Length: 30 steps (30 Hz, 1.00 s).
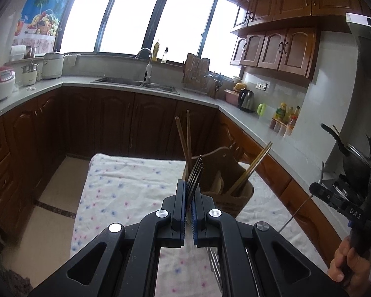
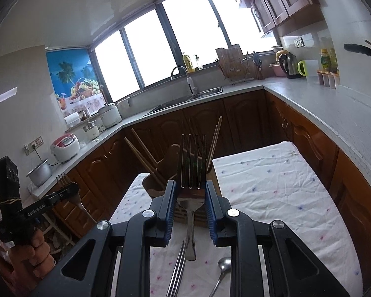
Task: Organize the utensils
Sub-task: 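Lift both forks and carry them toward the wooden holder with both tools, then lower both forks into the wooden holder and open both tools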
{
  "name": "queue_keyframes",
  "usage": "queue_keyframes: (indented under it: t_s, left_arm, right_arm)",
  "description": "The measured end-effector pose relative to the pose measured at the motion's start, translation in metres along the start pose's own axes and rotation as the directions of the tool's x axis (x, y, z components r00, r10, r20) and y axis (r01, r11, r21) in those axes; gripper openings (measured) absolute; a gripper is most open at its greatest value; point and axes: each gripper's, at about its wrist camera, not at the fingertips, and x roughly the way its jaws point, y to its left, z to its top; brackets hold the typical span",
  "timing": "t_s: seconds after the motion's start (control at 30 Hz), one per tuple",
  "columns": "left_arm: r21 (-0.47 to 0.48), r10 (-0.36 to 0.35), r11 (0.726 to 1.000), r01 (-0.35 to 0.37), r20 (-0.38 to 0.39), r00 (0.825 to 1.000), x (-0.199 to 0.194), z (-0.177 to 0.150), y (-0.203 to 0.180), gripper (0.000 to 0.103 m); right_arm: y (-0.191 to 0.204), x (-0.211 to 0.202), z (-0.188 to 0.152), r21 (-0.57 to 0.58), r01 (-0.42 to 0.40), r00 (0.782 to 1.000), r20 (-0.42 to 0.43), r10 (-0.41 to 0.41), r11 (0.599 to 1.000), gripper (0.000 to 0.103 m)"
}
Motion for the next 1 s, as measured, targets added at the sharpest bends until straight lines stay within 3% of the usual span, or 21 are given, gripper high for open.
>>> queue_keyframes:
  t_s: [1.0]
  left_arm:
    - [-0.021,0.000,1.000,0.003,0.128,0.992,0.070,0.038,0.021,0.002]
  right_arm:
    - [-0.006,0.058,0.045,-0.010,-0.006,0.999,0.048,0.007,1.000,0.023]
